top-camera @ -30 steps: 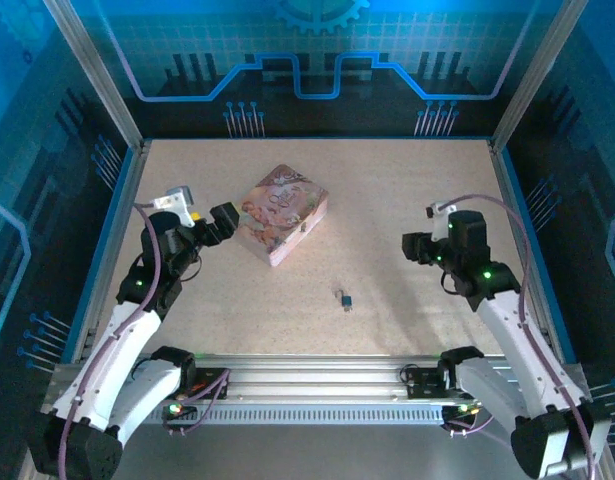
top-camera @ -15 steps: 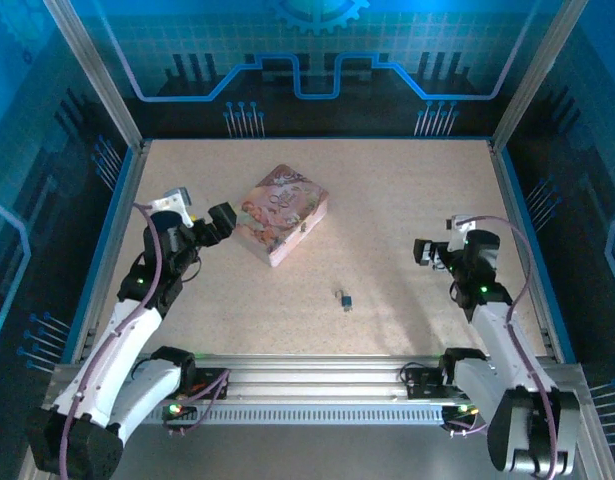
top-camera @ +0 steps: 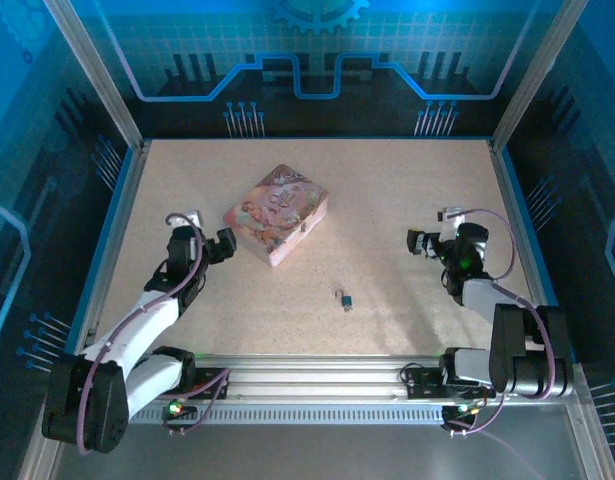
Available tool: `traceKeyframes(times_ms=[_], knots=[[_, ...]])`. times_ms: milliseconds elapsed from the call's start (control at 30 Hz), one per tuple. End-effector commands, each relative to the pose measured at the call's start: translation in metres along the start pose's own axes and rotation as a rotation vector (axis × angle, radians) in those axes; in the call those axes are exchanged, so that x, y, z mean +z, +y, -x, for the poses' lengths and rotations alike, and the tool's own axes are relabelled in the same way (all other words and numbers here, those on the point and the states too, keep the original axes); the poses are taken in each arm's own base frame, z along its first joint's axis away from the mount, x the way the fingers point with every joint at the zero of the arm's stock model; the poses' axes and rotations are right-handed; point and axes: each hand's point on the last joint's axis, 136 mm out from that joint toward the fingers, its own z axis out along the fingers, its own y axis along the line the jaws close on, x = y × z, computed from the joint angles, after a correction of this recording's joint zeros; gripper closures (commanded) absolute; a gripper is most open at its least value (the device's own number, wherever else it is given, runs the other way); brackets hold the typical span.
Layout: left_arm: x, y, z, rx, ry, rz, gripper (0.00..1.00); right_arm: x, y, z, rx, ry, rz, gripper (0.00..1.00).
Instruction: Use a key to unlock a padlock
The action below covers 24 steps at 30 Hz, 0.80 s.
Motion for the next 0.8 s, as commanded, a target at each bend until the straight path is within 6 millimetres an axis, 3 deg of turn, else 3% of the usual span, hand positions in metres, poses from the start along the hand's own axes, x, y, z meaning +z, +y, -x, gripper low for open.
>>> traceKeyframes(times_ms=[0, 233, 433, 767], knots=[[0.003, -0.002, 0.025, 0.085, -0.106, -0.002, 0.01, 0.006, 0.008, 0.026, -0.009, -0.100, 0.049, 0.00], [0.021, 0.003, 0.016, 0.150, -0.135, 0.013, 0.01, 0.029, 0.034, 0.014, -0.117, -0.075, 0.104, 0.00], [0.036, -0.002, 0.005, 0.147, -0.144, -0.040, 0.01, 0.032, 0.036, 0.012, -0.136, -0.049, 0.088, 0.00], [0.043, -0.022, 0.007, 0.178, -0.155, -0.139, 0.01, 0.033, 0.033, 0.007, -0.135, -0.071, 0.055, 0.00]])
